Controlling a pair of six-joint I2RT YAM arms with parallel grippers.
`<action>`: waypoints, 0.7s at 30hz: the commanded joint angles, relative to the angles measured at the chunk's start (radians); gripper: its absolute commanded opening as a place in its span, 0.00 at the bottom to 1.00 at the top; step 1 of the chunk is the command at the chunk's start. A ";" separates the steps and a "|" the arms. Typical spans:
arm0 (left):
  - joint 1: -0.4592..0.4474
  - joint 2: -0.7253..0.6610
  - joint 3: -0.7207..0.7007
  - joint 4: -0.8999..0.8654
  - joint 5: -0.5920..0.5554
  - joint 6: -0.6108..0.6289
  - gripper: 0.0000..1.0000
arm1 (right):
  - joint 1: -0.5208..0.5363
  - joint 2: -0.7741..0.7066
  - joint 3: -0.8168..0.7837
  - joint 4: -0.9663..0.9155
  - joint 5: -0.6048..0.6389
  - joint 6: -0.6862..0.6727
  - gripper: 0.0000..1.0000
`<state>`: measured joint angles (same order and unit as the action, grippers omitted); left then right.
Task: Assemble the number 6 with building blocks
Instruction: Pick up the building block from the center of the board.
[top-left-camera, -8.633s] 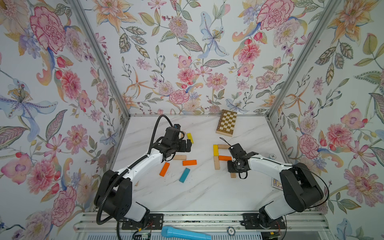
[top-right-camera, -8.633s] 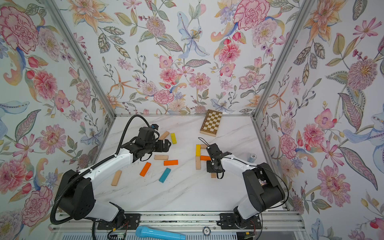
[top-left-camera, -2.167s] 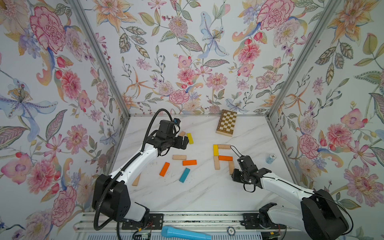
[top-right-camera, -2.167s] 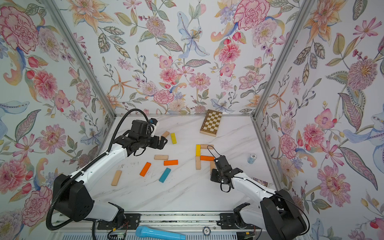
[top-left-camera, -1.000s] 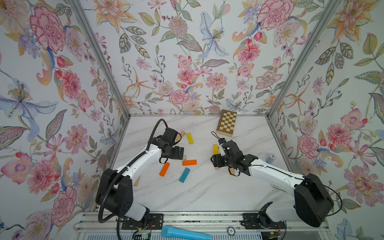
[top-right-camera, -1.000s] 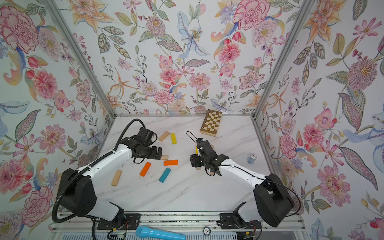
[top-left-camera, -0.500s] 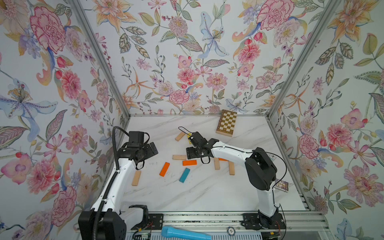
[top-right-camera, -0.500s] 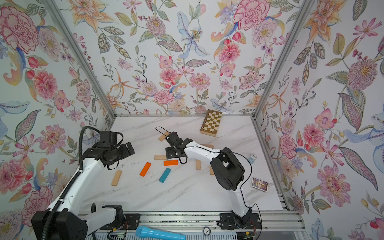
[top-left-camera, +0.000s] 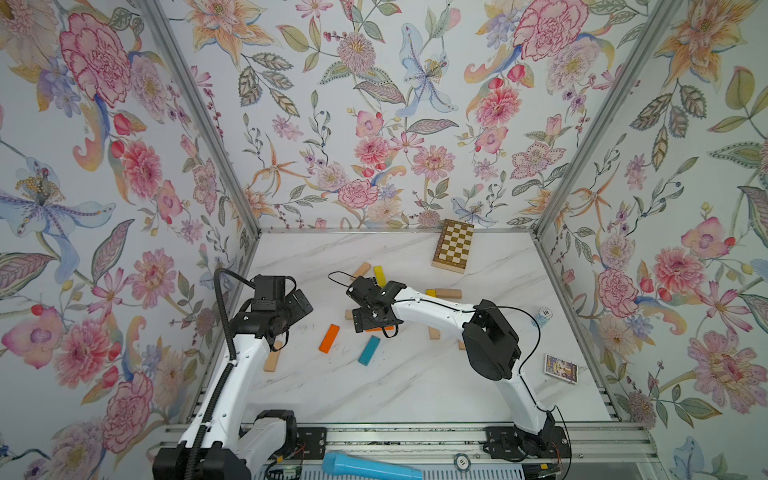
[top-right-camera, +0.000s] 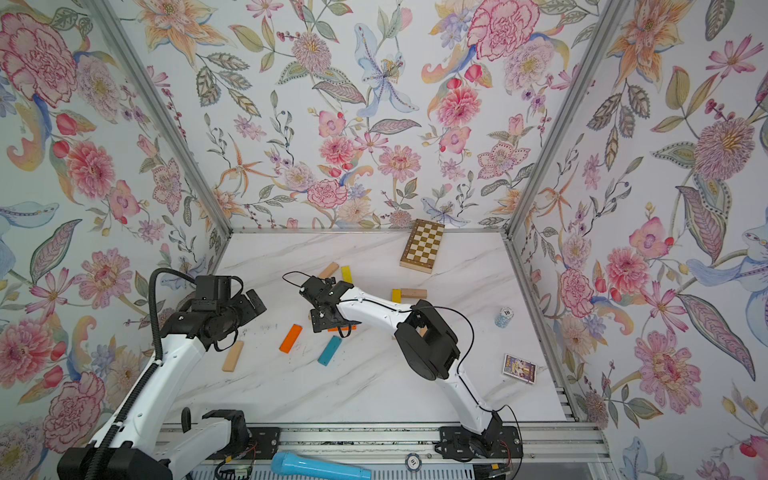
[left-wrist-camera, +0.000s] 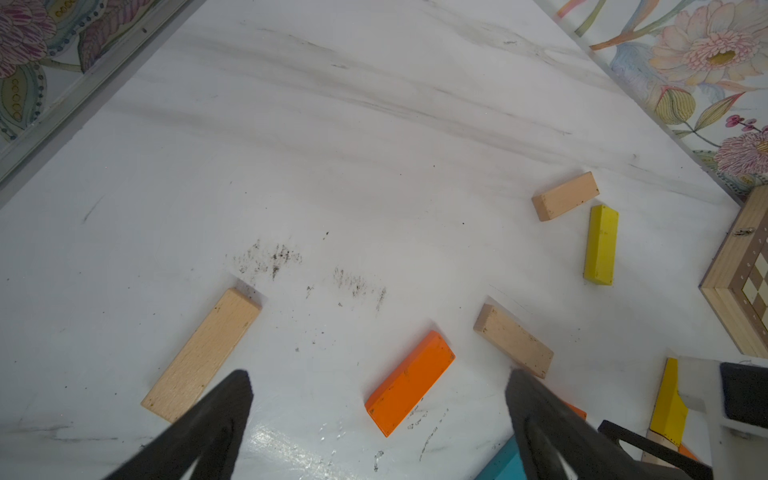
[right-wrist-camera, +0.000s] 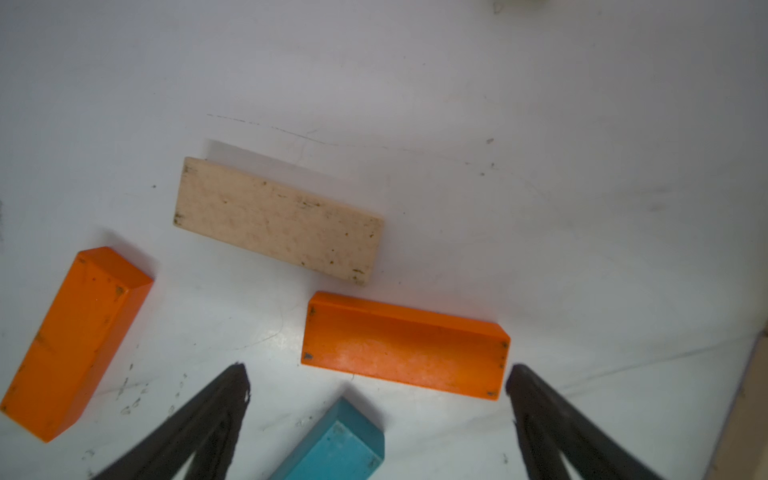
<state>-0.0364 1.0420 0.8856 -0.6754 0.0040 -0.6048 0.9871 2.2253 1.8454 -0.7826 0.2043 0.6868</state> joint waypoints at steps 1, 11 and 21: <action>0.004 -0.026 -0.015 0.018 0.016 -0.015 0.99 | -0.006 0.013 0.009 -0.052 0.032 0.048 0.99; 0.004 -0.037 -0.025 0.034 0.032 -0.012 0.99 | -0.020 0.054 0.029 -0.053 -0.009 0.071 0.99; 0.005 -0.035 -0.027 0.047 0.050 -0.009 0.99 | -0.018 0.103 0.062 -0.066 -0.041 0.057 0.99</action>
<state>-0.0364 1.0111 0.8707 -0.6487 0.0383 -0.6113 0.9710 2.3016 1.8755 -0.8146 0.1768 0.7414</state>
